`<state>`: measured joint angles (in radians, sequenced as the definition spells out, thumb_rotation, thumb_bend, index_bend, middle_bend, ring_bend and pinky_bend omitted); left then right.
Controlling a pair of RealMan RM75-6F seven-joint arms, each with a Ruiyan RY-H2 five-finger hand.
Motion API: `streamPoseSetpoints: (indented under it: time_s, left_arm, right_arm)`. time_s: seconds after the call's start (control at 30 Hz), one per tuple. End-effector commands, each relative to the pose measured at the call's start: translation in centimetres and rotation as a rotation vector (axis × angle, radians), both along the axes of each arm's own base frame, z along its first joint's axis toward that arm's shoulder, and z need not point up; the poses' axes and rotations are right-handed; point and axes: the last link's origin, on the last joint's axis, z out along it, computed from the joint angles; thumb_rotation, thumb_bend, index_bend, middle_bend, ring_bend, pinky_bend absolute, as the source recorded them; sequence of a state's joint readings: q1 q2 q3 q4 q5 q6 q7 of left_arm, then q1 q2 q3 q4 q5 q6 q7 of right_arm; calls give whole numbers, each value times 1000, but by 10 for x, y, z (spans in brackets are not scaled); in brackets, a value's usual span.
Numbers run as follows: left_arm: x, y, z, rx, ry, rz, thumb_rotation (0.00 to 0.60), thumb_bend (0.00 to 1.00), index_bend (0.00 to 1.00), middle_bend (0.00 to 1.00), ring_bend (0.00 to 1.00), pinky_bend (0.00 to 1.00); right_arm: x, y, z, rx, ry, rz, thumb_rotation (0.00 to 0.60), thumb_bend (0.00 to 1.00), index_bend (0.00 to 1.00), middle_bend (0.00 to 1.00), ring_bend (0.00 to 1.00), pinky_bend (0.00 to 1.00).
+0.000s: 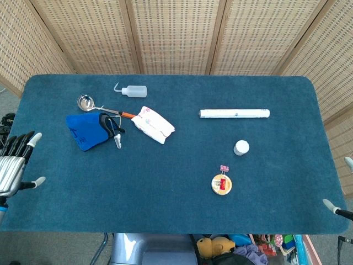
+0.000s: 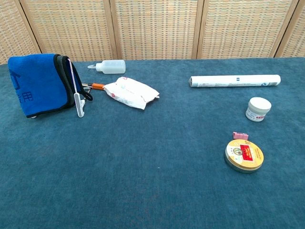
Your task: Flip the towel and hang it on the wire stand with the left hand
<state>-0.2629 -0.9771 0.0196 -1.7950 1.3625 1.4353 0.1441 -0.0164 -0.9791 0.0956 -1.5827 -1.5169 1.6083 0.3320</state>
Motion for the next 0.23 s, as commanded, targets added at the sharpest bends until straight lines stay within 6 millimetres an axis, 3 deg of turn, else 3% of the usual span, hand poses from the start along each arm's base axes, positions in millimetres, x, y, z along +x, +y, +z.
streamPoseSetpoints:
  time_s: [0.03,0.23]
  left_arm:
    - [-1,-35,-15,49,-46,16,600,158,0,0,0,0]
    - [0,-46,-19,44,-30,-29,600,161,0,0,0,0]
  right_arm:
    - [0,1,0,-13,1,8,600,0,0,0,0,0]
    - [1,2,-1,-15,1,16,600,0,0,0,0,0]
